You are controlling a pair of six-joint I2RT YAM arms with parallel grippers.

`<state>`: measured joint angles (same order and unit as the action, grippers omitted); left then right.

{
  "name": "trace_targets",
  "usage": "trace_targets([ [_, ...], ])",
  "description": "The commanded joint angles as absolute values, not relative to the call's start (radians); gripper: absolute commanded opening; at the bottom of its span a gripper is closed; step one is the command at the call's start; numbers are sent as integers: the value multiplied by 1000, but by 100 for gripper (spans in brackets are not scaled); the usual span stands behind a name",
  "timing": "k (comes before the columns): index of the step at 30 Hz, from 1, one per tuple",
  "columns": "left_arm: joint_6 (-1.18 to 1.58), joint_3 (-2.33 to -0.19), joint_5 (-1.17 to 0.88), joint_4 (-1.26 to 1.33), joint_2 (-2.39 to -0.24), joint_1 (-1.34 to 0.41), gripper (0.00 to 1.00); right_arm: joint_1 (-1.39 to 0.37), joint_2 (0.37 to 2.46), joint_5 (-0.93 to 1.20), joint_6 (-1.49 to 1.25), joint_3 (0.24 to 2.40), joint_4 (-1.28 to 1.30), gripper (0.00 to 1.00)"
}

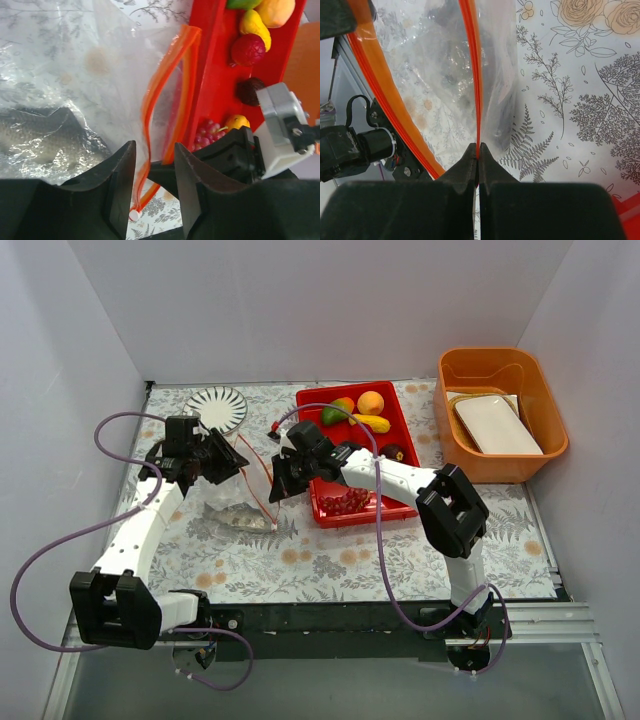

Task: Place the food in the zip-top bag and seal the zipper
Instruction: Adjust the zipper food storage bag at the center of the board.

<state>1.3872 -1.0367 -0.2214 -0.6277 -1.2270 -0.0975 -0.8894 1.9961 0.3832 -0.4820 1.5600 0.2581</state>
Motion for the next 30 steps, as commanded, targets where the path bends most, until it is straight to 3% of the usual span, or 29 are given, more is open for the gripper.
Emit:
trace_targets([
  [1, 1381, -1016, -301, -587, -1174, -100, 40, -884, 1974, 360, -508, 1577, 227, 1],
  [8, 1425, -939, -249, -577, -1100, -176, 48, -881, 1970, 356, -522, 1589, 226, 1],
  [15, 1525, -919, -54, -581, -1117, -336, 45, -879, 1967, 353, -523, 1605, 236, 1],
  [18, 1540, -919, 18, -595, -1114, -341, 40, -879, 1957, 341, -520, 1600, 244, 1],
  [30, 1532, -933, 92, -640, -1146, -341, 41, -877, 1930, 325, -517, 1585, 242, 1],
])
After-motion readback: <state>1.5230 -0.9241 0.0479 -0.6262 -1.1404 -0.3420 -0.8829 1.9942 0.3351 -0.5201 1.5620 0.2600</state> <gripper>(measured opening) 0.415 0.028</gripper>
